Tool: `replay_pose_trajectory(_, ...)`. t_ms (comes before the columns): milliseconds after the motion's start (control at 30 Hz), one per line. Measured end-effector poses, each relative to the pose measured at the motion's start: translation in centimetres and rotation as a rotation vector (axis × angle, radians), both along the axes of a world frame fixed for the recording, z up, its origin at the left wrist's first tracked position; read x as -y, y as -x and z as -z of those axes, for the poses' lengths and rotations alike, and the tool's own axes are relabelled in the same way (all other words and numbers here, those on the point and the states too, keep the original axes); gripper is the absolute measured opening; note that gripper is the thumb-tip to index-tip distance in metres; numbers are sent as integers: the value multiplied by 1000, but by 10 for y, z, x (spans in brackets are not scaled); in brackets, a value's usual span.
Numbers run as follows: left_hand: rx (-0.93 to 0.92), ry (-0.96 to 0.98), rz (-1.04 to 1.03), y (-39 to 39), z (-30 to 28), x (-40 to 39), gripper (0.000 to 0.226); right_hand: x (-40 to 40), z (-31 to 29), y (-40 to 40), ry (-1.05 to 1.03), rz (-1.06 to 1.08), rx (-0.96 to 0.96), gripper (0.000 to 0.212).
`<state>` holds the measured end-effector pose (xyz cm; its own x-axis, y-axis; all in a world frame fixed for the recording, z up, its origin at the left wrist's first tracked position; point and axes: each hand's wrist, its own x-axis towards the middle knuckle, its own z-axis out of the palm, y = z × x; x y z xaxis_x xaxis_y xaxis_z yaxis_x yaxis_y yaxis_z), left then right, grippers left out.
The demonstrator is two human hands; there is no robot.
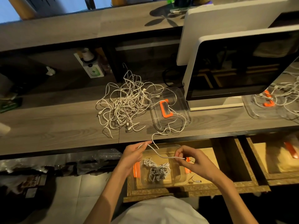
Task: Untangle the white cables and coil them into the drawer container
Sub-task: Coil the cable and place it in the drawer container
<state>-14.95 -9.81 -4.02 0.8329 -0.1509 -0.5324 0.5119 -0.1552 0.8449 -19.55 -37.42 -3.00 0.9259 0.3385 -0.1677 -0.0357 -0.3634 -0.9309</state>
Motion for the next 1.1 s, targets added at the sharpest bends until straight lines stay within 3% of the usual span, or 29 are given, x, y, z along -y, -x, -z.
replay_pose_trajectory(100, 1, -3, 12, 3, 1, 5, 38, -4, 0, 0, -57, 33, 2, 6)
replay_pose_trajectory(333, 19, 230, -249, 1, -4, 18, 44, -20, 6, 4, -81, 41, -29, 8)
replay_pose_trajectory(500, -76, 493, -439, -1, -8, 24, 43, -30, 9, 9, -59, -15, -50, 8)
replay_pose_trajectory(600, -158, 506, -497, -2, -9, 27, 38, -32, 7, 10, -40, -115, -66, 11)
replay_pose_trajectory(700, -169, 448, -434, -3, -9, 31, 33, -34, 0, 6, -46, -213, -59, 18)
replay_pose_trajectory(800, -159, 260, -214, 0, -8, 32, 33, -40, -4, 0, -47, -229, -19, 20)
replay_pose_trajectory(933, -206, 78, 58, 5, -14, 35, 52, -44, -2, -11, -39, 1, 80, 17)
replay_pose_trajectory(1000, -245, 120, 166, 6, -17, 36, 63, -45, 0, -16, -31, 108, 111, 16)
replay_pose_trajectory(1100, -225, 168, 345, 9, -25, 38, 57, -47, 0, -19, -82, 207, 105, 13)
